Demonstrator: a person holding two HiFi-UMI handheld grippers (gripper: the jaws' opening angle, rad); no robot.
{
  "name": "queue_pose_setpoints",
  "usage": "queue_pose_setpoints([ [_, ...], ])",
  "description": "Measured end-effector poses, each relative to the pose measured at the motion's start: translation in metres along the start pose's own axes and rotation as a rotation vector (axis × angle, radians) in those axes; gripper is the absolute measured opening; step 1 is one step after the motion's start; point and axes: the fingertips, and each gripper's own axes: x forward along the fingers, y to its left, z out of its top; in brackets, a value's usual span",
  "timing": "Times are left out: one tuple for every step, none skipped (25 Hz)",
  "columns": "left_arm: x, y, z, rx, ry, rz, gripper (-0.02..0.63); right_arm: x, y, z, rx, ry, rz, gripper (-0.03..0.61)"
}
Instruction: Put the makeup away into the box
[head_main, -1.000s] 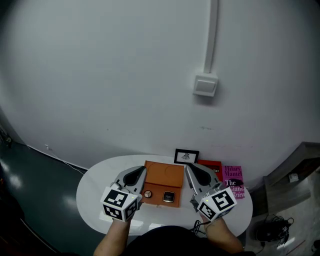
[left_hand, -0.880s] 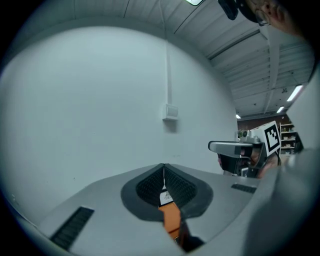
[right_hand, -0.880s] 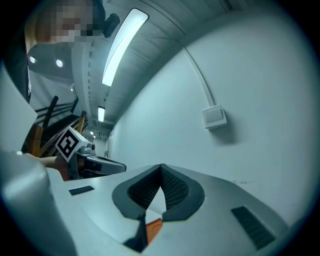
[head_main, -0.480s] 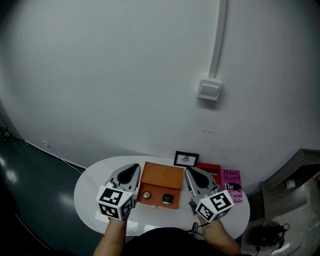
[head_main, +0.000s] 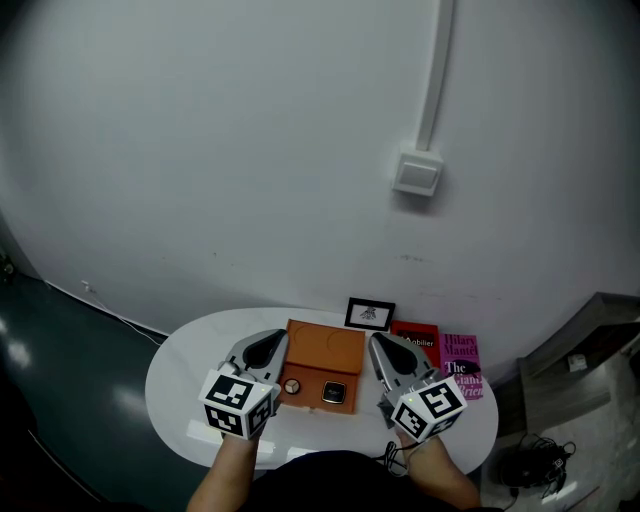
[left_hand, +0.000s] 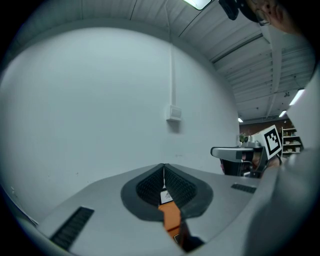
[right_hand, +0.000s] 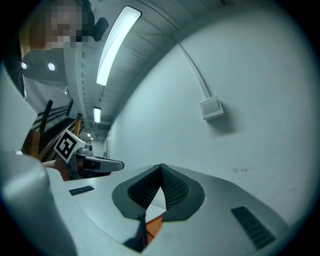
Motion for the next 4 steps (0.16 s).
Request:
queue_pose_setpoints([
  [0.0001, -0.0003, -0.0002, -0.001, -0.001, -0.002, 0.014, -0.0001, 0.0004, 0.0001, -0.001, 0.001, -0.001, 0.034],
  [0.0002, -0.0004, -0.0003, -0.001, -0.003, -0.003, 0.014, -0.0001, 0.0008, 0.0005, -0.002, 0.002, -0.003, 0.034],
  [0.0003, -0.0004, -0.0003, -0.001, -0.005, -0.003, 0.014, 0.0000, 0.0011, 0.0010, -0.003, 0.002, -0.005, 0.034],
  [0.0003, -0.0003, -0.0003, -0.001, -0.007, -0.004, 0.014, 0.0002, 0.0013, 0.0017, -0.005, 0.003, -0.008, 0.034],
])
